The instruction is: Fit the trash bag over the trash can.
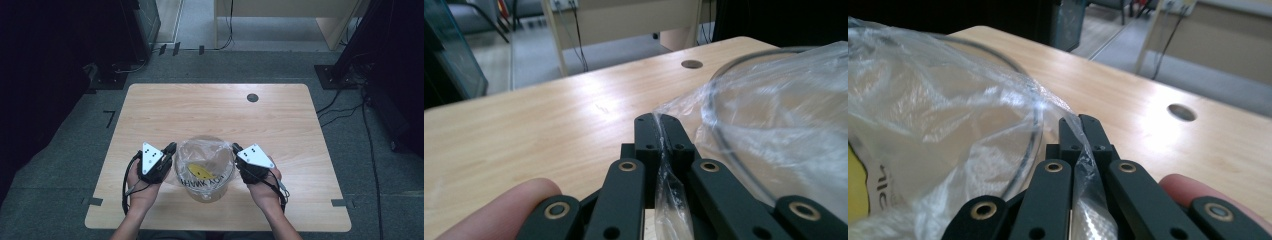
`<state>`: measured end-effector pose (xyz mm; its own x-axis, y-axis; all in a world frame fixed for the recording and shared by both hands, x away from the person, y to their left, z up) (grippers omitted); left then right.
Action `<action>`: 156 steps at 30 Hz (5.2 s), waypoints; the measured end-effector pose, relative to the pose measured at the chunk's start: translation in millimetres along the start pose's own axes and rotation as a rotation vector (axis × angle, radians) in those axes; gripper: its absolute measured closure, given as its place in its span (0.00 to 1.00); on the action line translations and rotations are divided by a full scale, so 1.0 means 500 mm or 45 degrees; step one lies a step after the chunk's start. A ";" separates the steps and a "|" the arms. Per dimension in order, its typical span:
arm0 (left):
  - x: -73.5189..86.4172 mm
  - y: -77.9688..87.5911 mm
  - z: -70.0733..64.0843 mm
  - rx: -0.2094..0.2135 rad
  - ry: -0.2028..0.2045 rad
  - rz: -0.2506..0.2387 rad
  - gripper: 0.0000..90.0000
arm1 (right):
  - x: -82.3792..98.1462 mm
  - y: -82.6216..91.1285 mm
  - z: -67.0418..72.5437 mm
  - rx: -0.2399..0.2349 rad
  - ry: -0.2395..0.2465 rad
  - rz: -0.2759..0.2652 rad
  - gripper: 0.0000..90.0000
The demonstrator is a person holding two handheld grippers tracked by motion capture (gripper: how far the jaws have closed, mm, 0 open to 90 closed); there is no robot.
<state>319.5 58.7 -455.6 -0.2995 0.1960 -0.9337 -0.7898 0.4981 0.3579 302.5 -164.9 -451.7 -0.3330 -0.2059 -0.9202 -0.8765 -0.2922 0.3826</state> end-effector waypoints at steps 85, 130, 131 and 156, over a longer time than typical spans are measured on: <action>0.172 -0.015 0.030 -0.009 0.291 0.272 0.97 | 0.150 -0.001 -0.033 -0.161 -0.272 0.320 0.38; 0.191 0.004 0.024 -0.012 0.217 0.273 1.00 | 0.192 0.063 0.015 -0.114 -0.192 0.337 1.00; 0.196 0.003 0.025 -0.024 0.210 0.290 1.00 | 0.199 0.058 0.013 -0.088 -0.162 0.355 1.00; 0.195 0.041 0.051 -0.007 0.157 0.269 0.14 | 0.190 0.075 -0.043 -0.181 -0.246 0.210 0.44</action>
<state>288.0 109.5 -539.1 -0.5209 0.1905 -0.8321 -0.7057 0.4524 0.5453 245.5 -215.3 -522.9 -0.5390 -0.0840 -0.8381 -0.7521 -0.4000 0.5238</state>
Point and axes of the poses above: each handheld gripper's, and its own axes: y roughly backward along the jaws, x roughly out of its underside, z roughly to its left, the point moved 7 cm from there along -y, roughly forward along the jaws, and after that the axes turned 3 degrees about x, right-handed, at the moved point
